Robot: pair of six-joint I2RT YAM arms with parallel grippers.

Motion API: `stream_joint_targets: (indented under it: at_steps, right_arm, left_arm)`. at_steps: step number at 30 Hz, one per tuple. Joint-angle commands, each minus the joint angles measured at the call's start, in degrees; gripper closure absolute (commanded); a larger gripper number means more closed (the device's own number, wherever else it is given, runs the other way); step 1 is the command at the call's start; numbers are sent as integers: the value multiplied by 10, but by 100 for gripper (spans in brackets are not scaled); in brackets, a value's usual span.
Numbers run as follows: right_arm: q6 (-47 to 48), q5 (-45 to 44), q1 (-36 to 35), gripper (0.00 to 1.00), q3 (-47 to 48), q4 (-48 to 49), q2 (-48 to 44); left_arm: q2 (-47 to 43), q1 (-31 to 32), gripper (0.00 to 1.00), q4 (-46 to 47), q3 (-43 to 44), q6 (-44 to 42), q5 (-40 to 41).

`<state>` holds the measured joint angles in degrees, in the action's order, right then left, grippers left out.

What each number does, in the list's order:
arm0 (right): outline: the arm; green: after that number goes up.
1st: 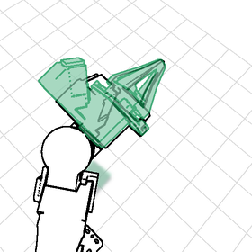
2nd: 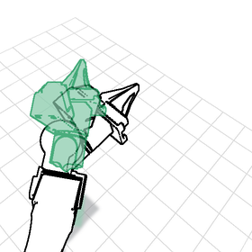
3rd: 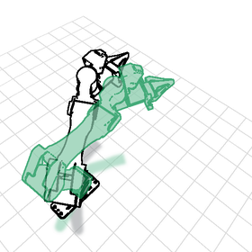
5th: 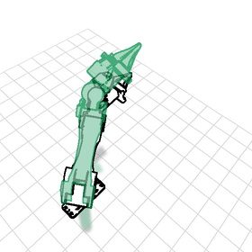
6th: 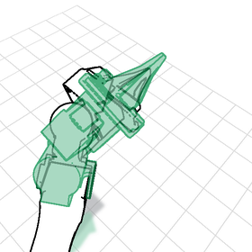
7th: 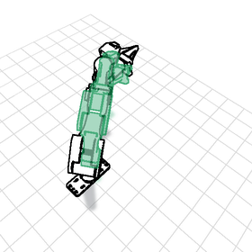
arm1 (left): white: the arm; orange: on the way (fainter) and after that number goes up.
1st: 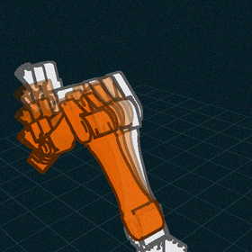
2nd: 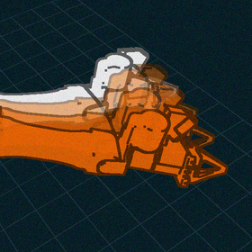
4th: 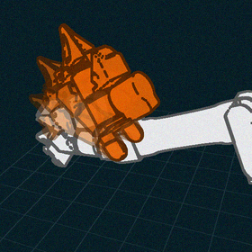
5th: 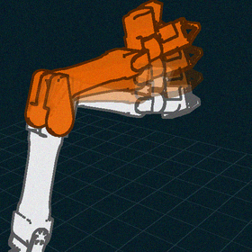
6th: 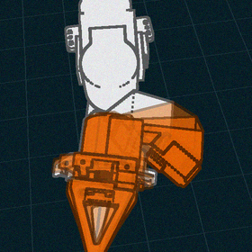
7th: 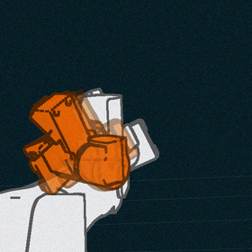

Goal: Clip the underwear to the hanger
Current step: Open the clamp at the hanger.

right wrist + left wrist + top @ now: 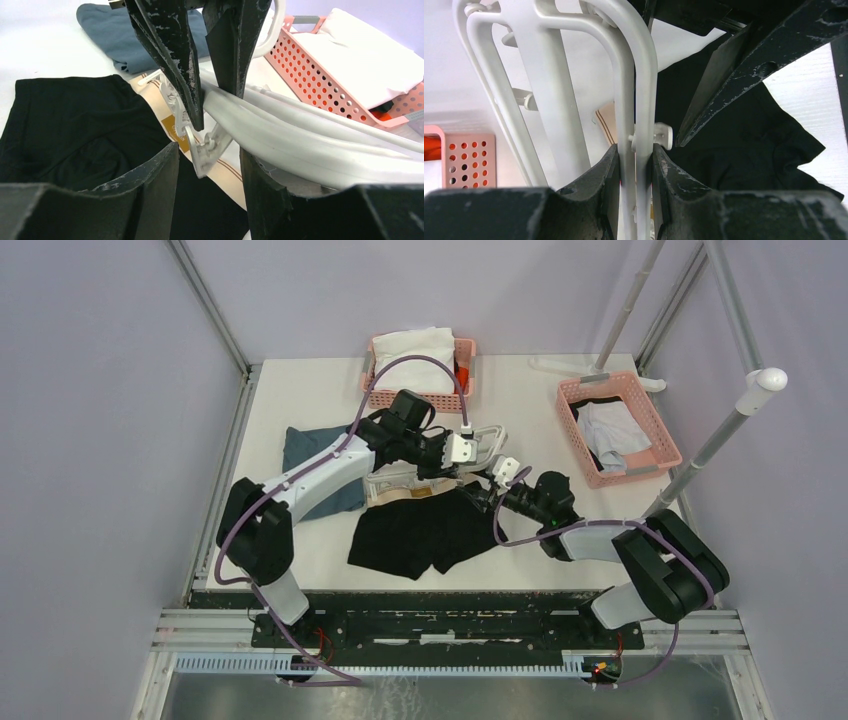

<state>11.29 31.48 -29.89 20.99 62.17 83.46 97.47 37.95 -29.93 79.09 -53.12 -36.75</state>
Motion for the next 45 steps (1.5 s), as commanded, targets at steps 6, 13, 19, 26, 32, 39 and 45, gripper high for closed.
stream_joint_targets:
  at_steps: [6, 13, 19, 26, 32, 39, 45]
  right_arm:
    - [-16, 10, 0, 43, 29, 55, 5]
    - [-42, 29, 0, 43, 38, 77, 16]
    - [-56, 36, -2, 43, 39, 99, 24]
    - [-69, 38, -5, 45, 44, 111, 27]
    - [-71, 35, -12, 45, 49, 115, 32]
    - [-72, 36, -20, 47, 58, 118, 40]
    - [-71, 30, -22, 49, 59, 116, 43]
  left_arm:
    - [-36, 2, 97, 27, 12, -34, -36]
    - [-38, 2, 97, 26, 14, -34, -42]
    - [-37, 2, 97, 26, 14, -33, -41]
    - [-35, 2, 97, 26, 14, -33, -42]
    - [-37, 2, 97, 27, 14, -32, -43]
    - [-36, 2, 97, 26, 13, -33, -41]
    - [-37, 2, 97, 26, 14, -34, -43]
